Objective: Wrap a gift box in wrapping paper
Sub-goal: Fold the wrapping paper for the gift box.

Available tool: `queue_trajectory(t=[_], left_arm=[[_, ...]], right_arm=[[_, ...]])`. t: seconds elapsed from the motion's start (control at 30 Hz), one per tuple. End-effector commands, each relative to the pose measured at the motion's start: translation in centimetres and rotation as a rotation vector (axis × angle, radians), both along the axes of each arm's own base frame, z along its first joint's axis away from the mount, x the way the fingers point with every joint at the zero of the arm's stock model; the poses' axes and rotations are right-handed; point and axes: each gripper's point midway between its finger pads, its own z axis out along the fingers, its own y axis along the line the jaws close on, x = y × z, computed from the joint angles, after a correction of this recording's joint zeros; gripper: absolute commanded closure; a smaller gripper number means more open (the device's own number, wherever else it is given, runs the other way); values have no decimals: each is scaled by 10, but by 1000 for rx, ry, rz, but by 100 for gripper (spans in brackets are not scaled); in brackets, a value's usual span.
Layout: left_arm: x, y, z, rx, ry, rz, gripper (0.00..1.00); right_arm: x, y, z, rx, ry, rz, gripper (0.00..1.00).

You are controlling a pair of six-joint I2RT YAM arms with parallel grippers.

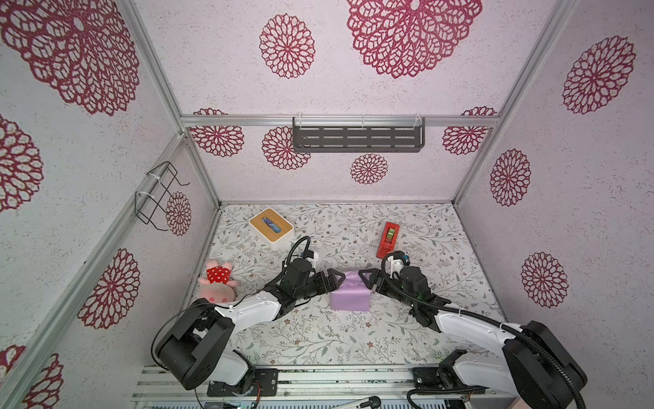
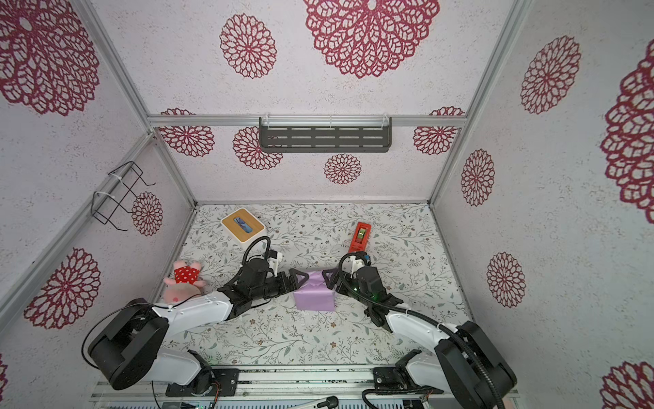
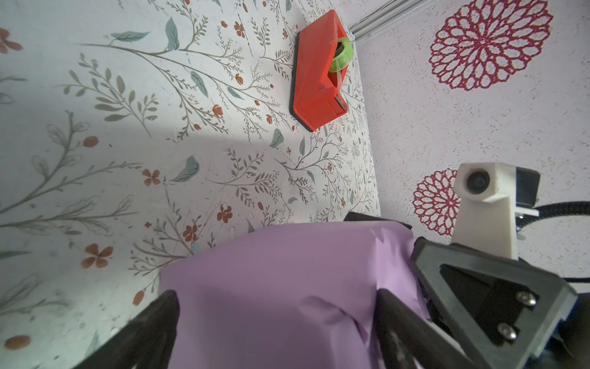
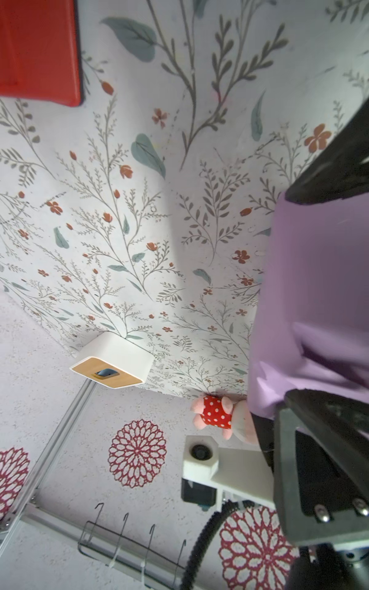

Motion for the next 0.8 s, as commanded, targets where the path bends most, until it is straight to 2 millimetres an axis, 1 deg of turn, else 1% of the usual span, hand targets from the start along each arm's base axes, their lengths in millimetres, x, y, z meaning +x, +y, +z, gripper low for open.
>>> queue_trajectory(t=[0.0,0.13,0.23,0.3,0.37,0.43,0.53,0.63,0.67,0.7,0.77], left_arm=[[-19,15,-38,127,97,-8,4],[-19,17,-38,134,91,-6,4],[-19,17,-38,139,90,-5,4],[-19,17,-38,144,87,-6,4],[-19,17,-39,151,87,-6,4],[-20,17,-40,155,89,-8,4],[-19,17,-40,158,86,-11,4],[-19,16,-40,160,83,-14,4],[-19,15,-39,160,84,-16,4],[-19,15,-39,160,82,-18,4],[-19,13,-37,159,77,-23,4]], right_arm=[[5,-2,-4,11,51,-21,10],[5,-8,-14,20,83,-38,13],[0,-15,-27,-5,124,-50,14],[-6,-23,-37,-6,155,-73,16],[-9,-32,-40,8,171,-95,17],[-10,-40,-39,17,173,-117,19],[-9,-42,-30,19,157,-117,20],[-5,-33,-6,34,80,-74,20],[-4,-28,5,28,41,-59,20],[-5,-23,14,16,11,-44,18],[-6,-13,25,3,-20,-17,14]])
